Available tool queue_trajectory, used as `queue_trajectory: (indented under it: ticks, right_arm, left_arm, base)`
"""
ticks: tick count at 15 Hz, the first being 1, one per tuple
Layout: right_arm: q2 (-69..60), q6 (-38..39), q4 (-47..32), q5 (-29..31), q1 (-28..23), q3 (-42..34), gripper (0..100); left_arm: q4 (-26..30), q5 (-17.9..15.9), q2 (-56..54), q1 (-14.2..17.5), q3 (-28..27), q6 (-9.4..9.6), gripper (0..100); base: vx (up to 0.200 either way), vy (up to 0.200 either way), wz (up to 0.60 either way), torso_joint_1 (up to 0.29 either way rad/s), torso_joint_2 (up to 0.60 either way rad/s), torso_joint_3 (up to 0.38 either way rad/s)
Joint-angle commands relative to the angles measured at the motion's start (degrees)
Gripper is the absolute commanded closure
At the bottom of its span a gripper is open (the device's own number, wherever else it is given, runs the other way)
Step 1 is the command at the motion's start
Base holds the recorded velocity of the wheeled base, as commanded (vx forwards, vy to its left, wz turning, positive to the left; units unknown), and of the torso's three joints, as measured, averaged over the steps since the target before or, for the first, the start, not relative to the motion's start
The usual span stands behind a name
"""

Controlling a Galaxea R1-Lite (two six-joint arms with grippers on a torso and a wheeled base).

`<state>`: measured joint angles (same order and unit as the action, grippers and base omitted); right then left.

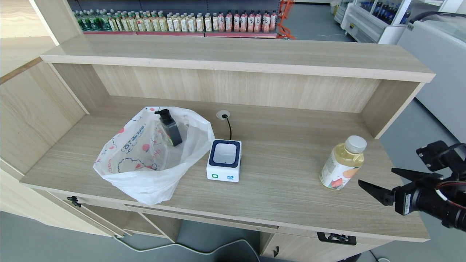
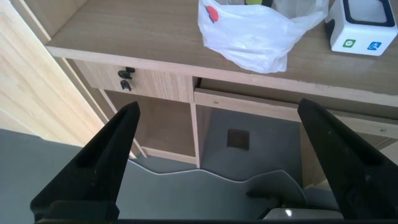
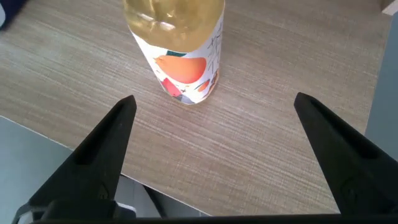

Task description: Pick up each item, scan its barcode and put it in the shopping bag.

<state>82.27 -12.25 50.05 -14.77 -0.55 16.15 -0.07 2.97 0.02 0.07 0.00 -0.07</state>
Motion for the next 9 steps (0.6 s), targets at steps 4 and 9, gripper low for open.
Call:
queue_trajectory:
  ticks: [4, 9]
  right_arm:
    - [6.67, 3.46, 5.84, 6.34, 5.38, 0.02, 0]
    - [13.97, 4.87, 15.78, 11.0, 7.58, 0.11, 0]
  left_arm:
    - [-0.01, 0.01, -0.02, 0.01, 0.0, -0.01, 0]
    - [-0.01, 0.01, -0.02, 0.01, 0.0, -0.01, 0]
  base:
    - [0.0, 0.0, 0.0, 0.0, 0.0, 0.0]
    - [0.0, 0.0, 0.0, 0.0, 0.0, 0.0]
